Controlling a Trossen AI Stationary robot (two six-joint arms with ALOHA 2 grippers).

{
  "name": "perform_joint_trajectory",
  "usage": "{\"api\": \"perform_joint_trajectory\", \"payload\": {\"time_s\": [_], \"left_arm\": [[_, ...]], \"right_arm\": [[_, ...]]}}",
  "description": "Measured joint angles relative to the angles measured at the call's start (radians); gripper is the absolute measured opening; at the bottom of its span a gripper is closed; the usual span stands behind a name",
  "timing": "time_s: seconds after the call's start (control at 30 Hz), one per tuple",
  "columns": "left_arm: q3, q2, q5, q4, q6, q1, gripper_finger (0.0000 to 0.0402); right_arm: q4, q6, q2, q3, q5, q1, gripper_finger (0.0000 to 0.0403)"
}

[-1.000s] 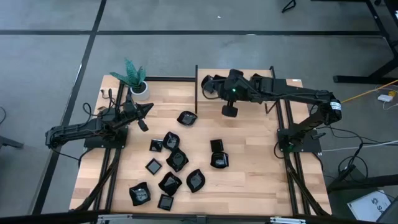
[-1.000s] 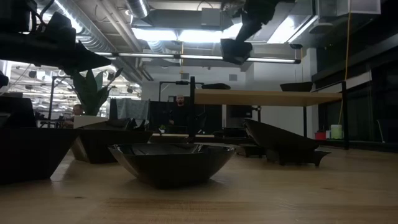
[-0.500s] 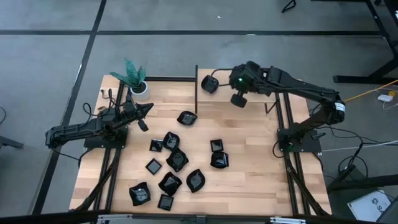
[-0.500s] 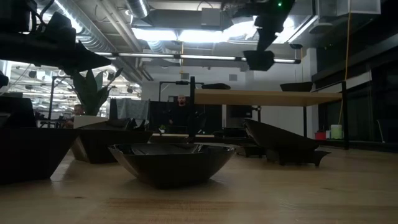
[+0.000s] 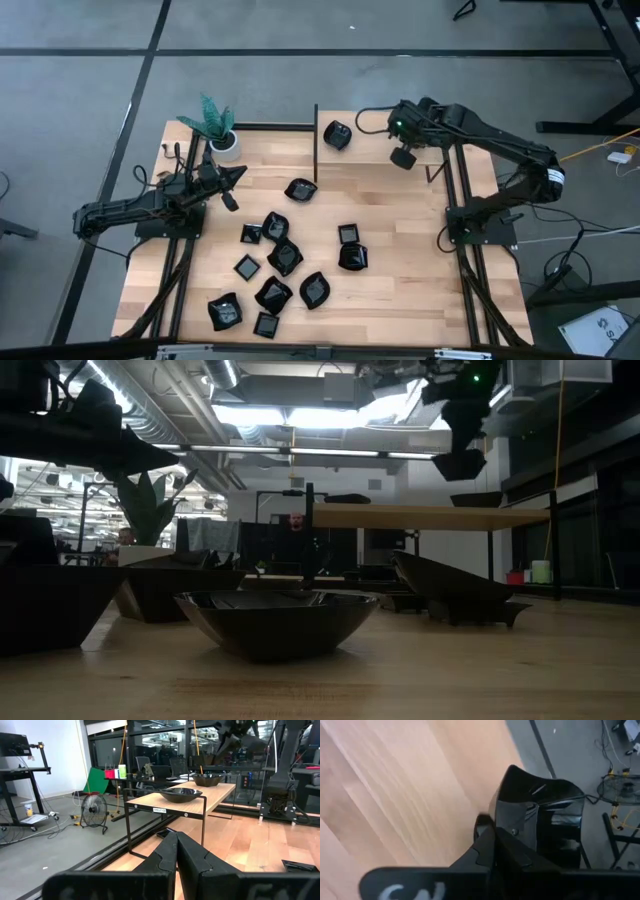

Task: Pick & Place Mini shaped plates
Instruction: Stack the black distorted square plate on top of the black distorted square plate on the shelf, then stack the black leaf-shaped plate on top of the black leaf-shaped plate on the shelf

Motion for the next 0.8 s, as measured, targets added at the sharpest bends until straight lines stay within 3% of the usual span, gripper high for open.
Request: {"api": "perform_joint_trajectory", "payload": {"time_s": [0.3,0.57,0.8], "left_arm": [[0.000,0.000,0.000,0.000,0.000,0.000,0.0004],[0.000,0.000,0.000,0.000,0.000,0.000,0.0004],[0.000,0.000,0.000,0.000,0.000,0.000,0.0004]], "right_arm": [[0.068,-0.070,-0.082,-0.151,-0.001,-0.065,0.0005],[0.095,-0.093,-0.096,-0.164,-0.001,-0.067,0.0038],[0.095,-0.097,-0.096,-0.164,-0.001,-0.067,0.0037]]}}
